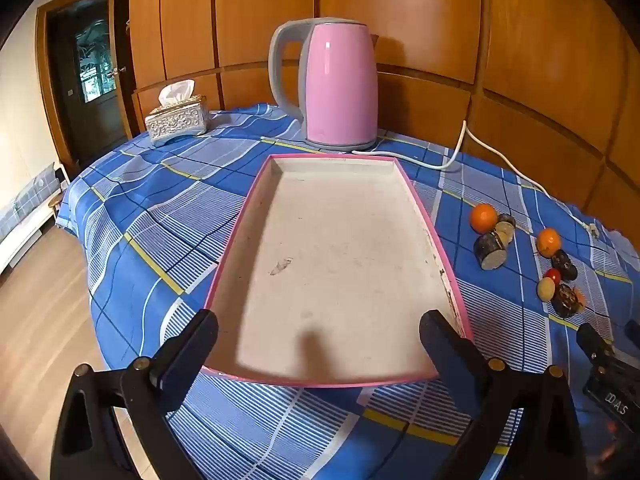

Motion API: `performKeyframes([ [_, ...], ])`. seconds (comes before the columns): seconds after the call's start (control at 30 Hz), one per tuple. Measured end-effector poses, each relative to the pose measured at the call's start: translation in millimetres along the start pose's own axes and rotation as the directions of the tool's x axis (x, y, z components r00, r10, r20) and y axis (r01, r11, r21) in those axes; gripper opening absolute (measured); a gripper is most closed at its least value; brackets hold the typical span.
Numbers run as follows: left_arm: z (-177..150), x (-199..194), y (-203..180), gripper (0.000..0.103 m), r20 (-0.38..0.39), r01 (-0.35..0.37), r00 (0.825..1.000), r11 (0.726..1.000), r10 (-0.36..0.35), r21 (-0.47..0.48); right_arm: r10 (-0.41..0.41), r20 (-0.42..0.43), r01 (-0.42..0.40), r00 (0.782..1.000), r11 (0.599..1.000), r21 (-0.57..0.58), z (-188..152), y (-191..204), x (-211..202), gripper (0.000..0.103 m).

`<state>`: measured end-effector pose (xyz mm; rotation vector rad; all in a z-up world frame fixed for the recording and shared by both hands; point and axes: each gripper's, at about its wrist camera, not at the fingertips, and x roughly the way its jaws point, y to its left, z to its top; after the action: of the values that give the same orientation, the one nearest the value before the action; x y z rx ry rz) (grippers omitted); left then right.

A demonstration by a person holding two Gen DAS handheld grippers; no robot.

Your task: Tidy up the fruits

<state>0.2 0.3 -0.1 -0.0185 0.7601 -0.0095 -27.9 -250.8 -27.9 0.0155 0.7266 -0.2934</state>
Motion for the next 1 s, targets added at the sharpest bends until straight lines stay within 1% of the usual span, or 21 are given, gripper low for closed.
performKeyframes([
  [0.1,0,0,1,0.102,0.004,0.011,1.000,1.000,-0.011,0.001,-0.004,-0.013,0.004,1.000,1.000,0.018,-2,-3,3,0.103],
  [0.13,0,1,9,0.102,0.005,0.013,1.000,1.000,-0.013,-0.002,-0.017,-0.009,0.017,1.000,1.000,0.007,-1,3,1,0.103],
  [0.17,-1,-2,10,0.102,0.009,0.010,1.000,1.000,-0.010,-0.004,-0.038,-0.007,0.038,0.999,0.999,-0.036,0,13,-3,0.103],
  [0.23,0,-2,12,0.102,0.009,0.010,1.000,1.000,-0.010,-0.004,-0.015,0.011,0.015,1.000,0.999,-0.046,2,16,-8,0.103],
  [0.33,0,-1,8,0.103,0.005,-0.002,1.000,1.000,0.002,-0.006,0.011,0.010,-0.011,1.000,0.998,-0.059,3,13,-6,0.103],
  [0.63,0,-1,6,0.103,0.002,-0.005,1.000,1.000,0.005,-0.015,-0.011,0.025,0.012,1.000,0.998,-0.059,3,16,-8,0.103],
  [1.0,0,-3,4,0.103,-0.002,-0.003,1.000,1.000,0.003,-0.015,-0.013,0.042,0.015,0.999,0.998,-0.068,2,17,-10,0.103],
])
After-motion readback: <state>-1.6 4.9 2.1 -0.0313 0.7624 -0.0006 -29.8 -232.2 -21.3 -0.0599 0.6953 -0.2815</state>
